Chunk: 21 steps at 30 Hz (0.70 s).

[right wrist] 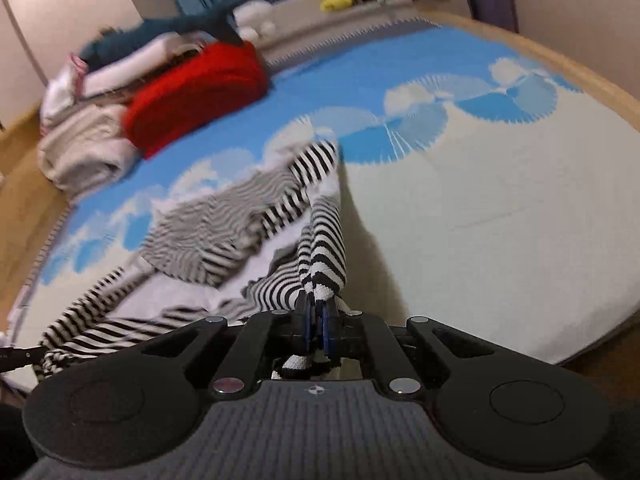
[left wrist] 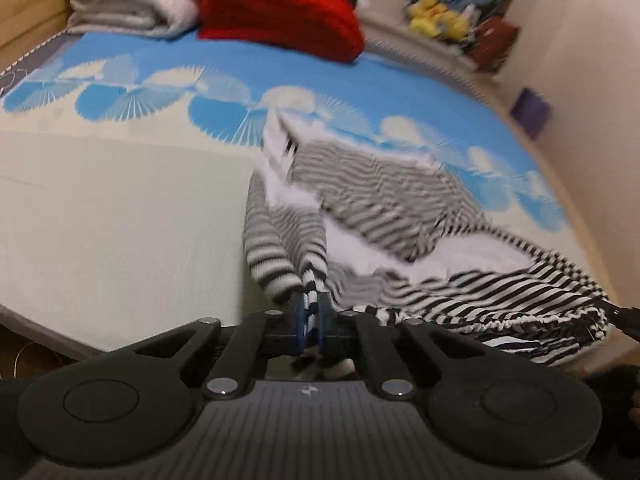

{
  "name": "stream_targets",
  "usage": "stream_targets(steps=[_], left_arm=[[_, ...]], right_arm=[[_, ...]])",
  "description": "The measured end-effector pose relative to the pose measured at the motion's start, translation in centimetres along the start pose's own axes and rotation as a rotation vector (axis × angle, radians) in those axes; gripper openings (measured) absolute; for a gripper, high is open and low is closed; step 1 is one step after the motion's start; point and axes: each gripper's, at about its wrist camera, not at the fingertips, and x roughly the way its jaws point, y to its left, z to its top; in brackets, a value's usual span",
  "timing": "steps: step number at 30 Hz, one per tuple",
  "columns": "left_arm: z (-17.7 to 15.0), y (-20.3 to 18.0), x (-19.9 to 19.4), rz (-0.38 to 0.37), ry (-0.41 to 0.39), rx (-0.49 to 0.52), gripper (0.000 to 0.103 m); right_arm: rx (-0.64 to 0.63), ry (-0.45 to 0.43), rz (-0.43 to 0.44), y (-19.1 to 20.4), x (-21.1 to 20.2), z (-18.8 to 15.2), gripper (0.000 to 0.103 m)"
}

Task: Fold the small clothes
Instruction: 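Lift the sleeves with both grippers and fold them across the top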

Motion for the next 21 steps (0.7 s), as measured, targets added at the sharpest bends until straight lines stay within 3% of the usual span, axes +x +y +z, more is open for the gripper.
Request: stream_targets(steps=[4,6,8,10,12,17,19,21], left_arm=[[-0.3,2.0,-4.9,-0.087,-0.023,-0.034,0.002],[0.1,2.8,-5.0,-0.13,-0.007,-0.064,0.002],[1.1,2.6,-3.2,-0.117,0.001,-0.048,0.002],[2.8,2.1,-0.8,-0.098,0.024,-0.048,0.002],[5.7,2.3,2.0,-0.143,0.021,-0.092,0.002],[14.2,4.6,13.6,-0.018,0.006,-0.207,0.007],[15.4,6.0,17.4,0.029,0.074,-0.233,0.014],[14.4,7.3,19.4,-0.008,0.072,-0.268,0.015]], right_arm=[[0.067,-0.047,0.076,-0.7,-5.8,-0.3,0.004],[0.081,-0.062,0.096,-0.9,-7.1,-0.2,0.004],[0.1,-0.054,0.104,-1.0,-6.2,0.3,0.004],[0.126,-0.031,0.085,-1.1,-3.8,1.5,0.004],[0.149,-0.019,0.073,-0.8,-1.2,3.6,0.004],[0.253,0.029,0.062,-2.8,10.9,11.5,0.006],[0.256,0.06,-0.032,-3.7,15.7,13.3,0.018],[0.275,0.085,-0.107,-5.0,18.8,13.5,0.028]])
